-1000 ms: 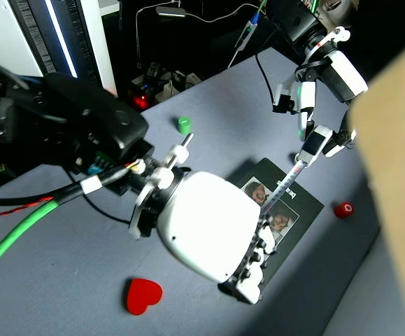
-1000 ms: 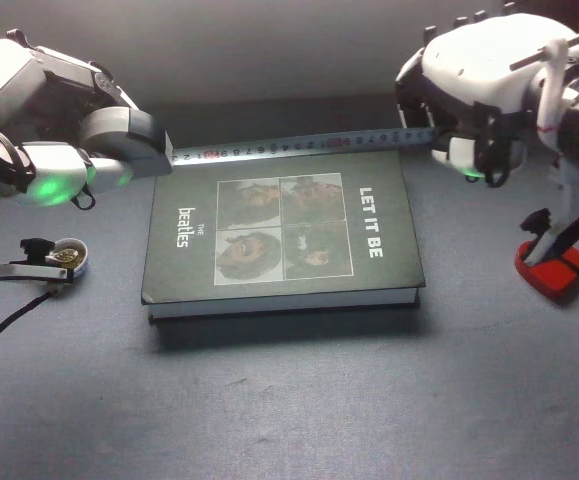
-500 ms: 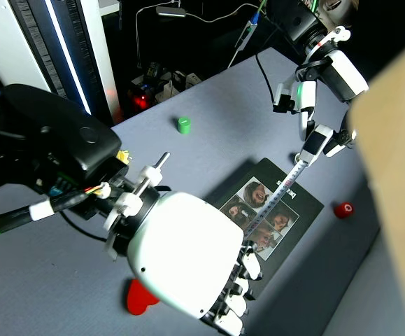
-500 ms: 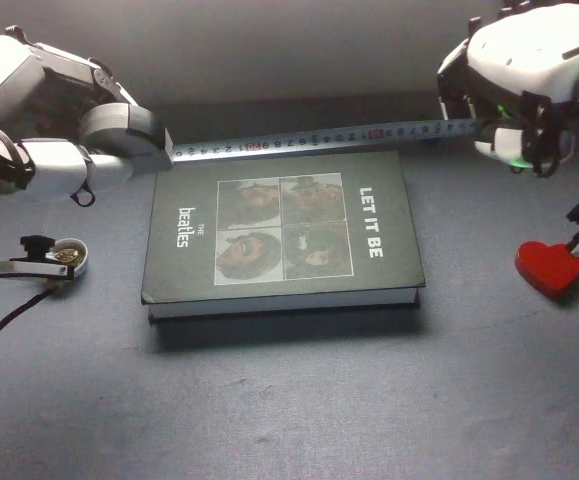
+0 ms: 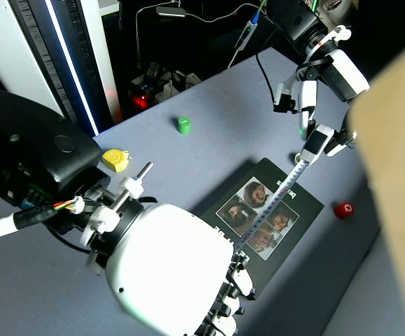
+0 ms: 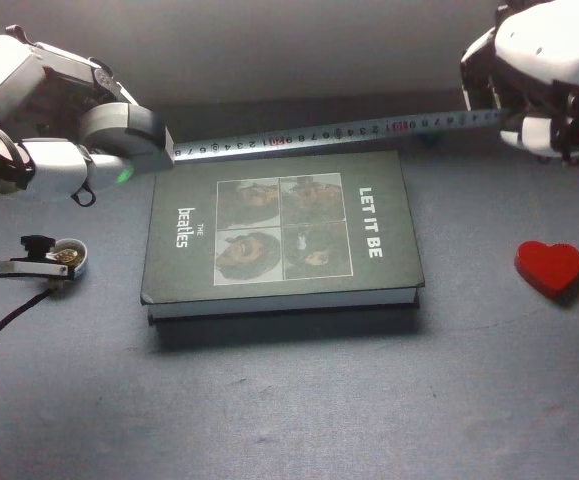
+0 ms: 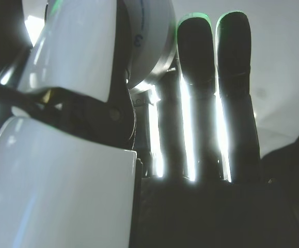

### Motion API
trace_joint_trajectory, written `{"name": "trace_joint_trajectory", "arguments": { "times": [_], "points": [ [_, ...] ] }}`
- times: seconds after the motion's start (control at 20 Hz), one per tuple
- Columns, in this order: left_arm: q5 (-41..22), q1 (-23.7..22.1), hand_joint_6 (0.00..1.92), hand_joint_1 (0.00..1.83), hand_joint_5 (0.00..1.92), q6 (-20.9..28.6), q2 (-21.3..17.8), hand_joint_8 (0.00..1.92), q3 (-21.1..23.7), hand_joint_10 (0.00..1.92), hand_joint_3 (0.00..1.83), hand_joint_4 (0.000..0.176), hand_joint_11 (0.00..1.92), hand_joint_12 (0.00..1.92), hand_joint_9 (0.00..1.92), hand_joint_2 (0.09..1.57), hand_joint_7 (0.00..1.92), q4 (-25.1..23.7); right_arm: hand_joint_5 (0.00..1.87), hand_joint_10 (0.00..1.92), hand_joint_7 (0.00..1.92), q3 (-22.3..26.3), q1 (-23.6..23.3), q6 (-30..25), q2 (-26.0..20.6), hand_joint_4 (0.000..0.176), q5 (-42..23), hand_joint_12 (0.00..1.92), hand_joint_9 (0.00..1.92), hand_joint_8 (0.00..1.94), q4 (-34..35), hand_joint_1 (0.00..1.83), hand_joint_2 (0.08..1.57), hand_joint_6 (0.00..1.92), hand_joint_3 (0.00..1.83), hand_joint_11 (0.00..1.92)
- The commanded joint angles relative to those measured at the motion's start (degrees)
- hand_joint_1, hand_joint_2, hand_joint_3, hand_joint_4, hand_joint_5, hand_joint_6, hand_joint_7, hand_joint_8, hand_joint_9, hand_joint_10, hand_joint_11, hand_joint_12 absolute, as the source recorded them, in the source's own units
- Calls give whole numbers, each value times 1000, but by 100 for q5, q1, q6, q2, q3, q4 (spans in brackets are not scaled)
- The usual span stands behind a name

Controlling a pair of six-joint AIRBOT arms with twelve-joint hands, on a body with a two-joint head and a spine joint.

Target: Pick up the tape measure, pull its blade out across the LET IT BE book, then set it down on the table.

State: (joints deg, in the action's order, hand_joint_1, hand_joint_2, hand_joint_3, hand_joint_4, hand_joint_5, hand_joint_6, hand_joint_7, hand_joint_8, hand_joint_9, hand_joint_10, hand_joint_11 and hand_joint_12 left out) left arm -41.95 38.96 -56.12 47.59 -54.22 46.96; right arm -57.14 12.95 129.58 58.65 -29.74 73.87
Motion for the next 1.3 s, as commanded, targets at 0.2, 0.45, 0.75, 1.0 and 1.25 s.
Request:
{"name": "trace_joint_trajectory", "arguments": {
  "times": [0.2,0.45,0.75,1.0,1.25],
  "points": [
    [-715,-55,731,1383,1039,-30,-108,866,-12,1236,0,0,751,1126,923,1086,1052,-144,665,1528,886,-43,-101,80,-178,0,-368,1580,739,1134,-321,1341,1211,1310,0,626],
    [-715,-54,734,1384,1037,-30,-110,876,-1,1233,0,0,758,1124,926,1087,1046,-144,689,1520,909,-87,-57,100,-233,0,-317,1574,735,1110,-324,1344,1203,1277,0,629],
    [-714,-57,718,1382,1048,-44,-120,879,7,1255,0,0,754,1125,913,1089,1039,-150,675,1522,907,-180,12,91,-301,0,-273,1574,734,1121,-329,1343,1206,1282,1,639],
    [-714,-69,718,1383,1050,-52,-120,882,18,1257,0,0,735,1124,912,1089,1037,-150,673,1524,905,-190,5,86,-334,0,-257,1574,732,1124,-335,1343,1207,1285,0,637],
    [-714,-80,712,1382,1061,-74,-120,882,19,1257,0,0,734,1128,911,1088,1033,-150,675,1527,904,-187,-6,87,-317,0,-256,1576,729,1125,-336,1343,1207,1286,0,619]
  ]
}}
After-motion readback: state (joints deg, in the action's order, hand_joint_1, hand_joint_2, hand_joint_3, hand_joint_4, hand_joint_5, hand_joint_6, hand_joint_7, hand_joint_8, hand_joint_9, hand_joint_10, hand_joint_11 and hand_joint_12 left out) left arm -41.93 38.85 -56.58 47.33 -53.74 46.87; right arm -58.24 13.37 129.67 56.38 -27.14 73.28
